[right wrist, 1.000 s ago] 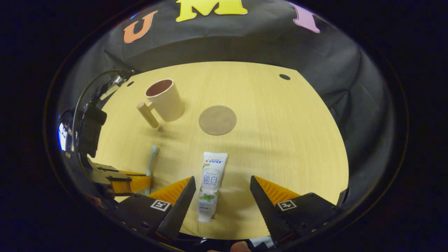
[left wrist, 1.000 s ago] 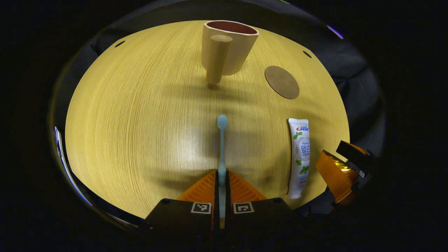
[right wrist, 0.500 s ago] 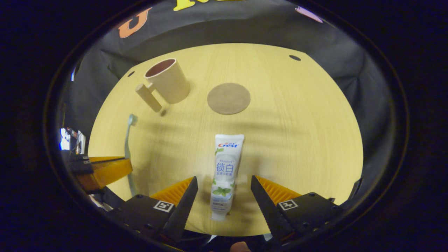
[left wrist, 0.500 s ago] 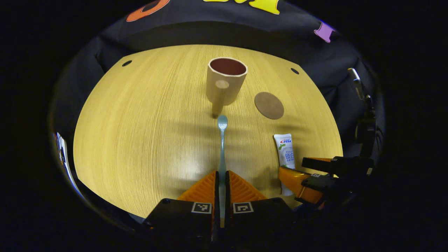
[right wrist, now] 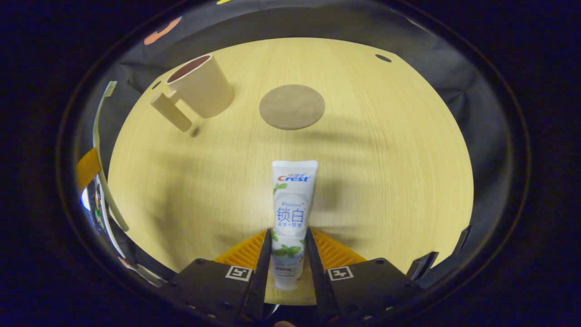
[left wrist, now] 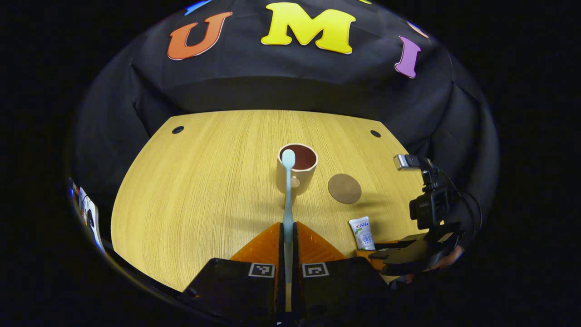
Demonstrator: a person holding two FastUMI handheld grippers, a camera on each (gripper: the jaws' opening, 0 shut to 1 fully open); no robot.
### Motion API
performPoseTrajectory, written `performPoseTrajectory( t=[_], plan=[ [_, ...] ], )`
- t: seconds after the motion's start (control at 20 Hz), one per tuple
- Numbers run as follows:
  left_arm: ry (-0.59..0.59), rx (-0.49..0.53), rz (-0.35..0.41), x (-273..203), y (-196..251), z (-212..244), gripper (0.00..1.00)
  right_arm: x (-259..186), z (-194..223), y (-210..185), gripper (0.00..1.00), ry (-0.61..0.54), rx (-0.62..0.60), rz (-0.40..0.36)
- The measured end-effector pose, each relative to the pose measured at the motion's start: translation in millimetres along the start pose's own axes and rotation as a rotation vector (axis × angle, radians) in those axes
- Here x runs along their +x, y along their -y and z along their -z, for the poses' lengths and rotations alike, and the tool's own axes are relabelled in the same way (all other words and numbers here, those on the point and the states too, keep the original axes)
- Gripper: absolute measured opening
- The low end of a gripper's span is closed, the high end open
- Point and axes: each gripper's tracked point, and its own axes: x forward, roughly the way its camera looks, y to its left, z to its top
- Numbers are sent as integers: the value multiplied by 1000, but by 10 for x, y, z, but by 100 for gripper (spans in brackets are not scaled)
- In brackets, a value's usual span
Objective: Put the toothbrush and toothpaste on the desktop into the cup, then pick up the cup and place it on the coaster on the desktop.
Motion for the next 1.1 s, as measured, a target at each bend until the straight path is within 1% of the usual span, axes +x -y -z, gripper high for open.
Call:
performPoseTrajectory(
  t=[0.05, 0.1, 0.15, 0.2, 0.25, 0.35, 0.45, 0.55, 0.65, 0.75, 0.8, 0.95, 1.1],
  plan=[
    [25, 2, -2, -15, -6, -94, 8, 53, 1, 0, 41, 0, 8, -4],
    [57, 4, -1, 1, -47, -184, 8, 14, -11, -6, 41, -6, 1, -3],
    [95, 8, -1, 2, -61, -315, 8, 8, -12, 2, 36, -7, -5, -6],
    [136, 10, -2, 9, -88, -471, 8, -6, -15, 7, 28, -9, -13, -10],
    [189, 8, 5, 27, -103, -651, 8, -14, -22, 9, 28, -8, -13, -20],
    [317, 1, 14, 79, -142, -1047, 8, -49, -34, 21, 18, 3, -4, -38],
    [471, 0, 18, 147, -197, -1465, 8, -97, -82, 50, 18, 26, -9, -46],
    [621, 25, 27, 170, -169, -1902, 8, -105, -108, 70, 18, 58, -21, -30],
    [707, 41, 59, 195, 32, -2092, 8, -69, -94, 48, 18, 87, -33, -7],
    [749, 33, 80, 309, 140, -2162, 7, -54, -86, 36, 18, 105, -32, 7],
    [750, 28, 85, 413, 144, -2160, 7, -54, -84, 35, 18, 111, -24, 7],
    [725, 17, 97, 657, 189, -2026, 8, -64, -87, 24, 18, 119, 7, 4],
    [689, 36, 89, 856, 206, -1869, 8, -64, -96, 12, 18, 126, 24, 6]
  ],
)
